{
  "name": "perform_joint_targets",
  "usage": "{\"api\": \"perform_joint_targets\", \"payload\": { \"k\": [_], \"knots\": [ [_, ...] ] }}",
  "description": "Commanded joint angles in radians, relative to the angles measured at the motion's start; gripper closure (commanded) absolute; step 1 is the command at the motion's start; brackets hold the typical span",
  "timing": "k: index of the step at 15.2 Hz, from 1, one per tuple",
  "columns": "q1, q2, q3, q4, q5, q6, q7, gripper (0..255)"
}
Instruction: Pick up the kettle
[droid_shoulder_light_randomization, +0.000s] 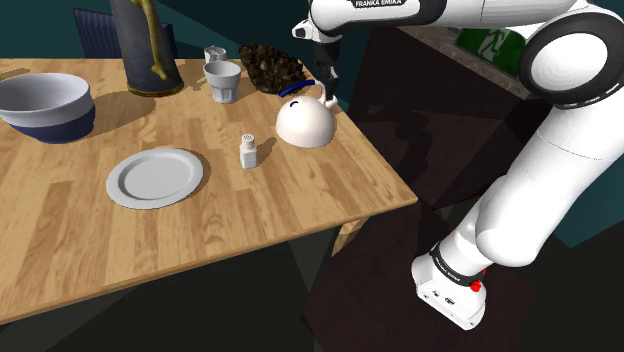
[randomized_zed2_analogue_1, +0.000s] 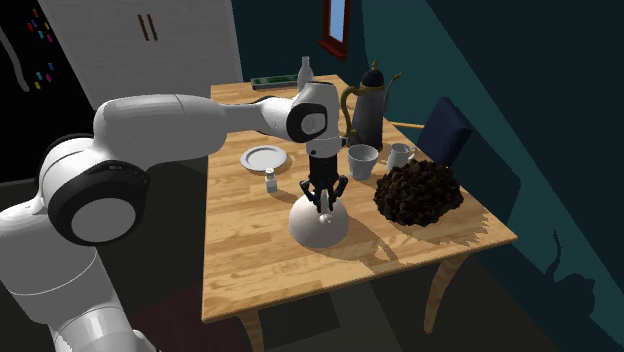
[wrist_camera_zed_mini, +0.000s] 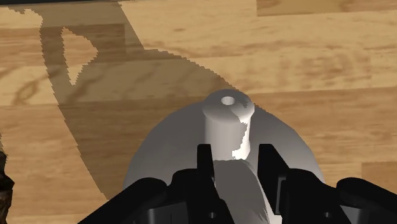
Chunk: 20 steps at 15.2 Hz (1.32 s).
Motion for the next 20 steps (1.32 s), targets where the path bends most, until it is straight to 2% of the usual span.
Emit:
{"api": "perform_joint_targets", "payload": {
  "k": [1, 6, 20],
  "knots": [
    [0.0, 0.0, 0.0, 0.0, 0.0, 0.0, 0.0, 255],
    [0.0, 0.0, 0.0, -0.003, 0.0, 0.003, 0.0, 255],
    [0.003, 0.01, 0.001, 0.198, 0.003, -0.185, -0.033, 255]
  ]
}}
